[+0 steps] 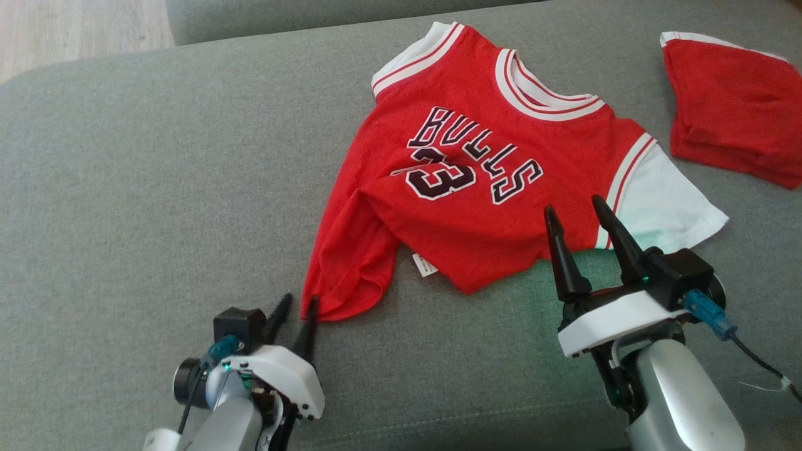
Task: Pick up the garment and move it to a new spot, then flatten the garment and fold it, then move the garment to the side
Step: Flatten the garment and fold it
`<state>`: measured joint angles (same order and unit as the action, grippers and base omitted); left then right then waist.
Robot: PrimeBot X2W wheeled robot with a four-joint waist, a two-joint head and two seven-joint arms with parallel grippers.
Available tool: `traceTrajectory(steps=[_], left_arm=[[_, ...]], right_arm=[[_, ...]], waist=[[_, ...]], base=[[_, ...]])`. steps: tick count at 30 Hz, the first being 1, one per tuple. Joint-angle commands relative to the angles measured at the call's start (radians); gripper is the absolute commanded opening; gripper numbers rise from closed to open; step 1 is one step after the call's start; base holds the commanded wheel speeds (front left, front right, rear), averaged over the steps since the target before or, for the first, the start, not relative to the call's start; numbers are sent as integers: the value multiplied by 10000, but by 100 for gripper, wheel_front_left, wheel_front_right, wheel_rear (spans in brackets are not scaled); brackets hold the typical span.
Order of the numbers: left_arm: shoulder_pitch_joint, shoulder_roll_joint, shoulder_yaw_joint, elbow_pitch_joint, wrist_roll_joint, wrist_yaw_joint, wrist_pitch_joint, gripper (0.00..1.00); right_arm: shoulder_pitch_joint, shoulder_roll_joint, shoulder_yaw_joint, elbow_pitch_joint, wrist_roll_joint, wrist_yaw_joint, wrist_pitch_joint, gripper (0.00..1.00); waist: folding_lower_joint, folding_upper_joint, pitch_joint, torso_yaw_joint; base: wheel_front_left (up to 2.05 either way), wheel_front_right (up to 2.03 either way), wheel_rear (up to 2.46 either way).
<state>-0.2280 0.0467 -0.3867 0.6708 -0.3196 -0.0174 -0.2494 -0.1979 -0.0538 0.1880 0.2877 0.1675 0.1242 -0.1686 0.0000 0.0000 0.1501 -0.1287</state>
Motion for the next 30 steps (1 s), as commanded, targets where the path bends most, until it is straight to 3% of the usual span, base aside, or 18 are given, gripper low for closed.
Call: traceTrajectory(steps=[1, 2, 9, 13, 21, 30], left_arm=[[-459, 35, 185, -125, -66, 45, -117, 21], [-513, 35, 138, -35, -79, 52, -118, 0], [-815, 72, 125, 1, -63, 142, -122, 0], [-983, 429, 467, -611, 162, 320, -122, 0], [-2098, 1702, 1061, -1945, 784, 480, -116, 0], [-5101, 3919, 1366, -1672, 1485, -88, 1239, 0]], right_arm=[[-321, 35, 258, -321, 37, 65, -144, 100], [-335, 35, 264, -316, 28, 65, -145, 100], [-376, 35, 176, -287, -17, 65, -145, 100], [-350, 35, 119, -321, -16, 65, -158, 100], [-353, 35, 7, -366, -8, 65, -207, 100], [-689, 35, 369, -638, 23, 65, -219, 100]], waist=[[0, 0, 33, -4], [0, 0, 50, 0], [0, 0, 53, 106], [0, 0, 49, 193], [0, 0, 152, 334], [0, 0, 843, -34]], base=[[0, 0, 0], [0, 0, 0], [0, 0, 0], [0, 0, 0], [0, 0, 0], [0, 0, 0]])
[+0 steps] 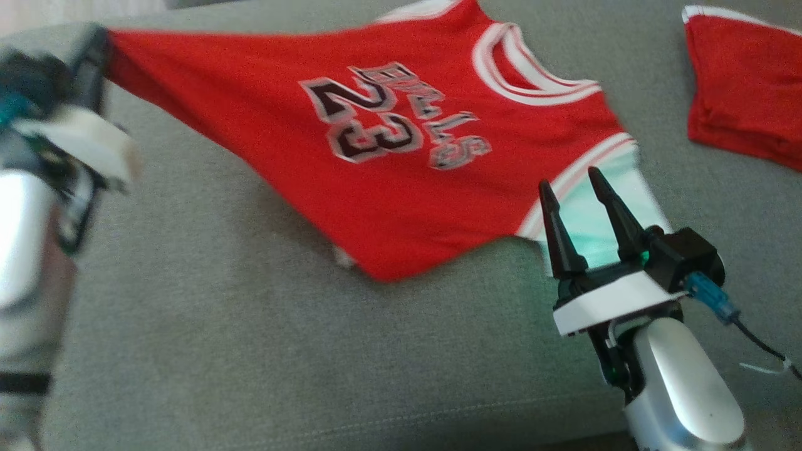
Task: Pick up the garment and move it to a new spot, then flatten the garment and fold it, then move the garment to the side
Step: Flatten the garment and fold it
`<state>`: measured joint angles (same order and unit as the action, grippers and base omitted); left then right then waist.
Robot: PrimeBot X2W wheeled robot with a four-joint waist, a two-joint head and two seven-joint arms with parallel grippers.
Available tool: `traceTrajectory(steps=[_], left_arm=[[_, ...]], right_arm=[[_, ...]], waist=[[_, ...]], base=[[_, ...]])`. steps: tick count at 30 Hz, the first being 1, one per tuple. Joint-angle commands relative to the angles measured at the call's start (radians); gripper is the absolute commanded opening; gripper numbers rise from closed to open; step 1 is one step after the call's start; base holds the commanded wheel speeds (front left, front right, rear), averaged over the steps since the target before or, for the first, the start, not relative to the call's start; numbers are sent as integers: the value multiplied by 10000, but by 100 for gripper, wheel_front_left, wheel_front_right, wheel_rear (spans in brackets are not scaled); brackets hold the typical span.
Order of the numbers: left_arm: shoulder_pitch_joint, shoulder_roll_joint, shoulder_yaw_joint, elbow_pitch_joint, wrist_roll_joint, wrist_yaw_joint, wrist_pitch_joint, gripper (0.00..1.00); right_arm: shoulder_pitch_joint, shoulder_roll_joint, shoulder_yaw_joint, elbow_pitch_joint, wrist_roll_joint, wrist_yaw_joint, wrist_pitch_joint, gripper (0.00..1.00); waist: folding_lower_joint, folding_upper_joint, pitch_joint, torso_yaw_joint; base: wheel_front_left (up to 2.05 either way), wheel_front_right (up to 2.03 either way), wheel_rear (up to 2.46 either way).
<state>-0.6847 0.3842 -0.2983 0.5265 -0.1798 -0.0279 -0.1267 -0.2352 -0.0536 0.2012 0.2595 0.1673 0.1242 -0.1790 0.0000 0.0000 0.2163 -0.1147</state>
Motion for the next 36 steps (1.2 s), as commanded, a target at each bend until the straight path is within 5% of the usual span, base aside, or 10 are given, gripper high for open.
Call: traceTrajectory(steps=[1, 6, 11, 12, 13, 14, 25, 36], left_arm=[[-875, 758, 490, -48, 184, -30, 118, 0], [-2328, 1467, 363, 742, 732, -74, 307, 0], [-3403, 1516, 176, 1448, 1039, 8, 61, 0], [-3507, 1430, 156, 1646, 1020, 24, 30, 11], [-3561, 1333, 147, 1872, 969, 27, 26, 50], [-3590, 1248, 138, 2075, 919, 19, -14, 100], [-3373, 633, 129, 3355, 305, -270, -820, 100], [-739, -762, 16, 1816, -863, -751, -1309, 100]], right_arm=[[-377, 33, 289, -372, 30, 65, -120, 100], [-663, 33, 510, -369, 83, 65, -201, 100], [-811, 34, 609, -346, 127, 65, -305, 100], [-841, 34, 626, -320, 136, 65, -332, 100], [-862, 34, 647, -288, 148, 65, -355, 100], [-883, 34, 672, -258, 165, 65, -374, 100], [-913, 34, 764, 6, 173, 65, -479, 100], [-259, 34, 470, 165, 65, 65, -302, 100]], waist=[[0, 0, 291, -270], [0, 0, 868, -792], [0, 0, 1311, -1105], [0, 0, 1344, -1128], [0, 0, 1361, -1144], [0, 0, 1373, -1157], [0, 0, 793, -693], [0, 0, -666, 141]], base=[[0, 0, 0], [0, 0, 0], [0, 0, 0], [0, 0, 0], [0, 0, 0], [0, 0, 0], [0, 0, 0], [0, 0, 0]])
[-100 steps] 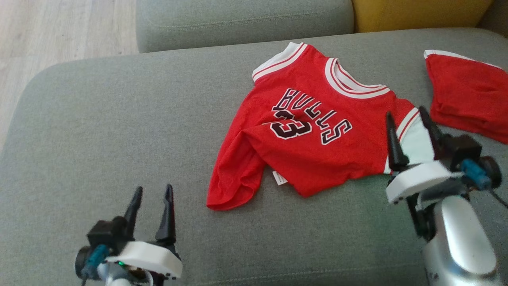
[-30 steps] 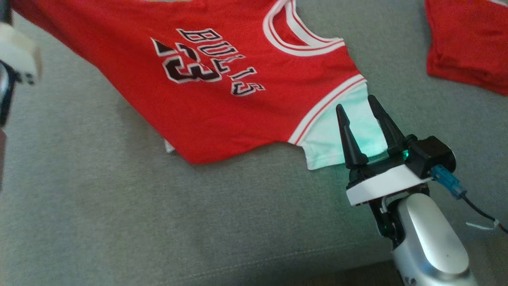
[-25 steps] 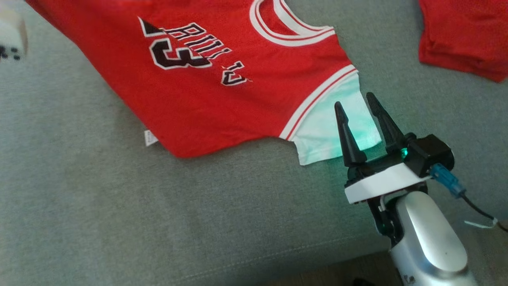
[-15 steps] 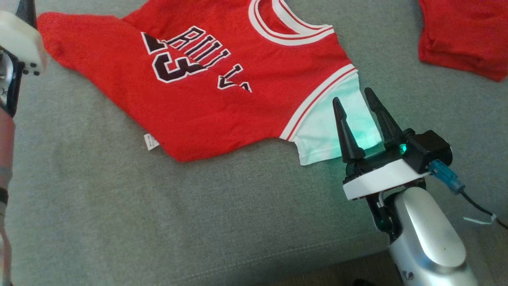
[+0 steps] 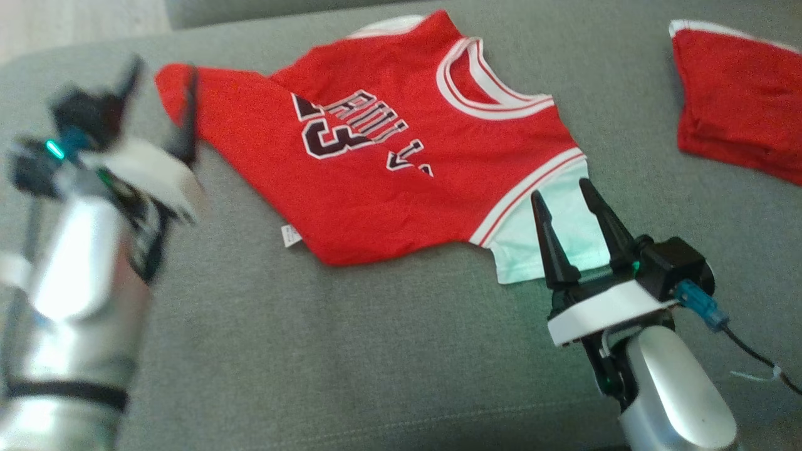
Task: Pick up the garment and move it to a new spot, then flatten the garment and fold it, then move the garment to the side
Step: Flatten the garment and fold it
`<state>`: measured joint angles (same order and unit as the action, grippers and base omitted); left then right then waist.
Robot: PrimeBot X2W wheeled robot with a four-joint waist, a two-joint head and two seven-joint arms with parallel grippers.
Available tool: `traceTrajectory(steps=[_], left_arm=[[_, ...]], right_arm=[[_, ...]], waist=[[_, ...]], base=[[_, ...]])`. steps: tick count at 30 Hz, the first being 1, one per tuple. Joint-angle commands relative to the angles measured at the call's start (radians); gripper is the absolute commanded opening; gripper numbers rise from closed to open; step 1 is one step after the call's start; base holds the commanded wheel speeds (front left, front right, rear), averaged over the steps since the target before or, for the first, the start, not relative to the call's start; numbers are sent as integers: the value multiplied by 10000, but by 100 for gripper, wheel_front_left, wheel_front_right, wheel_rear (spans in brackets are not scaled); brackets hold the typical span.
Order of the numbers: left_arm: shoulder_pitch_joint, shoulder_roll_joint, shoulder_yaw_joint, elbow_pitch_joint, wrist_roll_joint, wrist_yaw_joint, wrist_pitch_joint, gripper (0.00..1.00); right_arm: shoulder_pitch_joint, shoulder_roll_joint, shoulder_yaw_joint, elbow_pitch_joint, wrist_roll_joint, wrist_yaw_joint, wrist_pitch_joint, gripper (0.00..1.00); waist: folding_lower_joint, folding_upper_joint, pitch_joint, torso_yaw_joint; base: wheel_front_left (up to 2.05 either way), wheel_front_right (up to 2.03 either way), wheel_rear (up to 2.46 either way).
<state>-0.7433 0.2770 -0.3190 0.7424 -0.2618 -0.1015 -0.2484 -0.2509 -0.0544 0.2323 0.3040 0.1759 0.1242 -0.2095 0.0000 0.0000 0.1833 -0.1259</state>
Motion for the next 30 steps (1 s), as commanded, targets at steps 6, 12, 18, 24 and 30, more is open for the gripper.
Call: traceTrajectory(steps=[6, 12, 18, 24, 30], left_arm=[[2902, -712, -304, -2148, -428, 118, -119, 100], [4260, -1075, -1005, -2401, -298, 201, 101, 100], [4066, -969, -1226, -1712, -28, 391, 287, 100], [3490, -664, -1226, -608, 311, 758, 214, 100], [2916, -534, -1342, 229, 589, 927, 57, 100]], right_arm=[[377, 41, 10, -459, -31, 65, 201, 100], [480, 41, 84, -687, -38, 65, 323, 100], [422, 41, 140, -821, -58, 65, 384, 100], [374, 41, 34, -905, -108, 65, 399, 100], [255, 41, 19, -949, -107, 65, 359, 100]], waist=[[0, 0, -886, 428], [0, 0, -837, 260], [0, 0, -526, -89], [0, 0, -201, -383], [0, 0, 88, -502]], base=[[0, 0, 0], [0, 0, 0], [0, 0, 0], [0, 0, 0], [0, 0, 0]])
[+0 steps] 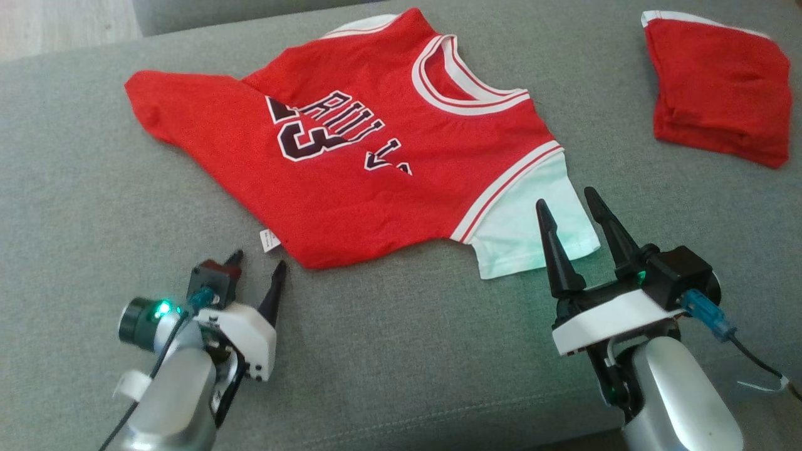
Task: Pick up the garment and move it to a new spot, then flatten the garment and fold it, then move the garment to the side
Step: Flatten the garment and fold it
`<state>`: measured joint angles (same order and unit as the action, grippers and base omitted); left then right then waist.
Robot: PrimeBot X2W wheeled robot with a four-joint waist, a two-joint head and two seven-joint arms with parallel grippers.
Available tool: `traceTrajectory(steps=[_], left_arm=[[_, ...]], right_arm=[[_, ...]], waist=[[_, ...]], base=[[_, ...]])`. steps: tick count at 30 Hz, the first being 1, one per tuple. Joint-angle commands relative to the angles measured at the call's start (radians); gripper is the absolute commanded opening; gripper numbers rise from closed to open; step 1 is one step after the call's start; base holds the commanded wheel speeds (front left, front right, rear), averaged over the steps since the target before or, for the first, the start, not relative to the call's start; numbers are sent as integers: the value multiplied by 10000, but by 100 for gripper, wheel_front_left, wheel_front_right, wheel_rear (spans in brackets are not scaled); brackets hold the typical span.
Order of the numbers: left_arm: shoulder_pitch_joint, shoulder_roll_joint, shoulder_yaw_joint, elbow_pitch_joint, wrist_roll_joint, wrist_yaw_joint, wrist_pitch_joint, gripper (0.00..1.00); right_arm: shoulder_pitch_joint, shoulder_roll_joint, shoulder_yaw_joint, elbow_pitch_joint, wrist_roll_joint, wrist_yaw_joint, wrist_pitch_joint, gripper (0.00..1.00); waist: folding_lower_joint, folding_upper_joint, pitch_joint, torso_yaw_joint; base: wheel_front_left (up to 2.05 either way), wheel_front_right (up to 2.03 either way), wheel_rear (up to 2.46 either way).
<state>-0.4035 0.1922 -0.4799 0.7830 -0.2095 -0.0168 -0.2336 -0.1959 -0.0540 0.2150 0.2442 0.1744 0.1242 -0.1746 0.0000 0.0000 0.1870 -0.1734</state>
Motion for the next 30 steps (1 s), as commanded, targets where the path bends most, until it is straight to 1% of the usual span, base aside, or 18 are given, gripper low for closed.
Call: traceTrajectory(steps=[1, 7, 8, 9, 10, 11, 13, 14, 15, 18, 23, 26, 30], left_arm=[[-600, 320, 231, -78, 129, 109, -119, 100], [-1134, 294, 45, 143, 471, 299, -252, 100], [-1175, 304, -21, 179, 549, 308, -259, 92], [-1202, 300, -58, 215, 589, 317, -265, 73], [-1202, 300, -58, 215, 589, 317, -265, 73], [-1231, 298, -77, 251, 617, 334, -270, 51], [-1302, 305, -109, 178, 694, 378, -275, 25], [-1318, 306, -100, 79, 714, 406, -276, 9], [-1321, 302, -95, -11, 728, 416, -277, 0], [-1300, 325, -88, -330, 786, 431, -278, 0], [-1120, 567, 149, -1191, 848, 652, -279, 0], [-966, 858, 376, -1893, 911, 861, -280, 0], [-710, 1388, 726, -2888, 1013, 1157, -280, 0]], right_arm=[[-322, 38, 198, -353, -86, 65, 4, 100], [-396, 38, 170, -343, -90, 65, -42, 100], [-409, 38, 156, -331, -93, 65, -48, 100], [-420, 38, 149, -319, -94, 65, -54, 100], [-420, 38, 149, -319, -94, 65, -54, 100], [-432, 38, 148, -309, -91, 65, -60, 100], [-460, 38, 159, -297, -82, 65, -73, 100], [-474, 38, 165, -294, -78, 65, -81, 100], [-486, 38, 169, -288, -77, 65, -88, 100], [-512, 38, 159, -255, -78, 65, -104, 100], [-486, 38, 71, -220, -80, 65, -121, 100], [-467, 38, 3, -170, -62, 65, -151, 100], [-396, 38, 19, -117, 11, 65, -176, 100]], waist=[[0, 0, 96, -39], [0, 0, 278, -67], [0, 0, 293, -67], [0, 0, 302, -70], [0, 0, 302, -70], [0, 0, 311, -74], [0, 0, 330, -77], [0, 0, 339, -78], [0, 0, 343, -76], [0, 0, 343, -55], [0, 0, 275, 64], [0, 0, 189, 207], [0, 0, 34, 415]], base=[[0, 0, 0], [0, 0, 0], [0, 0, 0], [0, 0, 0], [0, 0, 0], [0, 0, 0], [0, 0, 0], [0, 0, 0], [0, 0, 0], [0, 0, 0], [0, 0, 0], [0, 0, 0], [0, 0, 0]])
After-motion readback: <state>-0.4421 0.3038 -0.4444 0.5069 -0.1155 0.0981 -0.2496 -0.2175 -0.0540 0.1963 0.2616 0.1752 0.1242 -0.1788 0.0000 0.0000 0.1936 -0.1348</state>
